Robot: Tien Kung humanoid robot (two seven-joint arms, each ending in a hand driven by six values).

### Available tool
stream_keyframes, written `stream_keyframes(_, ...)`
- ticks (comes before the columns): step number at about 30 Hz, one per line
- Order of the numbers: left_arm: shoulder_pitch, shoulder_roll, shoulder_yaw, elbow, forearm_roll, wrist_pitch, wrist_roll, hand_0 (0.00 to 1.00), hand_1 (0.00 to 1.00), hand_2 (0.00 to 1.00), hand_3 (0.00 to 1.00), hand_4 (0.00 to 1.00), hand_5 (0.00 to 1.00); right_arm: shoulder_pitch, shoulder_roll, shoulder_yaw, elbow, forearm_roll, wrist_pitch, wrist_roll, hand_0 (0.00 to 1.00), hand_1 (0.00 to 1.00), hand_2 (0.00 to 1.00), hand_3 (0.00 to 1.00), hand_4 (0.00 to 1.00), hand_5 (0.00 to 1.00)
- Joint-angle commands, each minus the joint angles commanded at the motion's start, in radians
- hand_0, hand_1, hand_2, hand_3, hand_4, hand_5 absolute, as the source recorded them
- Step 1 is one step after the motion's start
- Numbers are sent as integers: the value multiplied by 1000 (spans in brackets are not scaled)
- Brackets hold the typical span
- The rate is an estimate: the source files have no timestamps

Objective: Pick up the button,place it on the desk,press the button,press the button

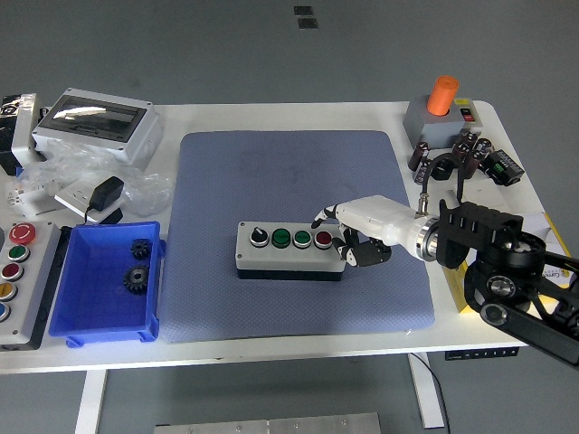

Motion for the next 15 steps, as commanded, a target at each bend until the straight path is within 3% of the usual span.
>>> stream_keyframes(5, -1, 5, 4, 0, 7, 5, 2, 632, 630, 554, 634, 620, 190, -34, -5, 99, 6, -8, -46, 28, 212, 396, 277, 768, 250, 9)
stream_keyframes(11, -5, 29, 24, 0, 17, 26, -12, 632, 630, 553, 633, 620, 193, -90, 14, 196, -39, -94, -190, 86, 209, 395, 271, 749, 259, 14)
stream_keyframes(12, -8, 34, 26, 0, 19, 27, -16, 633, 630, 554, 634, 621, 190, -101, 19, 212, -48, -111, -212, 92, 256, 467, 541, 758, 607, 232)
stream_keyframes(15, -23, 50, 32, 0, 22, 30, -24, 633, 630, 554, 634, 621, 190, -145, 39, 274, -81, -159, -284, 106, 256, 467, 541, 758, 607, 232)
